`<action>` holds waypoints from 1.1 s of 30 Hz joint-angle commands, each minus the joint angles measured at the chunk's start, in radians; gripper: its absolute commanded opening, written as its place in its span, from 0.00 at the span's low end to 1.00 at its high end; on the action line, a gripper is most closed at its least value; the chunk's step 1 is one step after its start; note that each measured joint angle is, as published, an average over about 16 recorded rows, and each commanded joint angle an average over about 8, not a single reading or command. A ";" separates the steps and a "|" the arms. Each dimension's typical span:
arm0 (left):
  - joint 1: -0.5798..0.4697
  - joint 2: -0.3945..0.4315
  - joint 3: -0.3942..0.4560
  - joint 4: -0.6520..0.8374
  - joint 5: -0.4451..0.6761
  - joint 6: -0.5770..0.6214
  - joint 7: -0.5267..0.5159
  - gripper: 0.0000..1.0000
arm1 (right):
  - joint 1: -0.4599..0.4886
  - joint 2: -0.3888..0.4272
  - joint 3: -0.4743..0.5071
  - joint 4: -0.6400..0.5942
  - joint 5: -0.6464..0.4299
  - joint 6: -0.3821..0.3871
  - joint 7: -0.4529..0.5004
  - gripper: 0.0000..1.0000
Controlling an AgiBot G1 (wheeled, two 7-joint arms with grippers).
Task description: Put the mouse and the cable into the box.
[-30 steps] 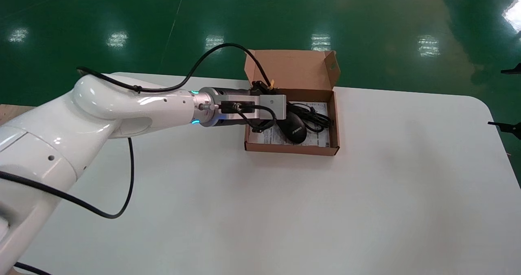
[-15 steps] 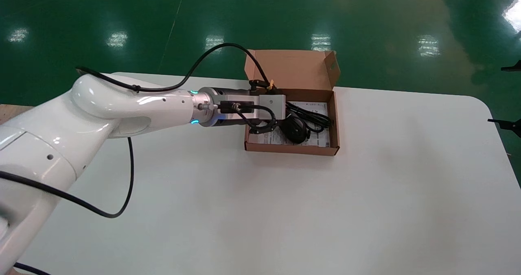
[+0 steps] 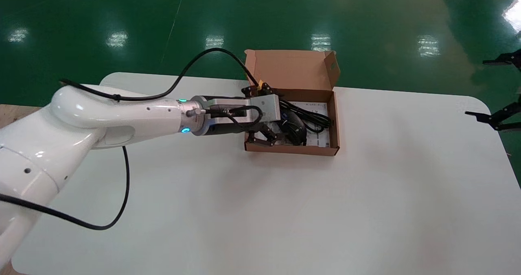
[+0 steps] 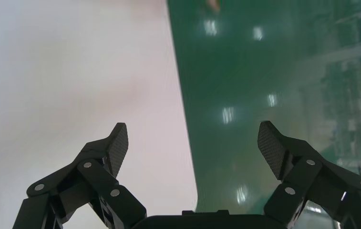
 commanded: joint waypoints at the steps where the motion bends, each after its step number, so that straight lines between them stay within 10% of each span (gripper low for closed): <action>1: 0.018 -0.024 -0.026 -0.027 -0.014 0.024 -0.024 1.00 | -0.030 0.003 0.012 0.041 0.029 -0.007 0.037 1.00; 33: 0.322 -0.429 -0.459 -0.479 -0.251 0.429 -0.427 1.00 | -0.534 0.058 0.208 0.722 0.518 -0.120 0.653 1.00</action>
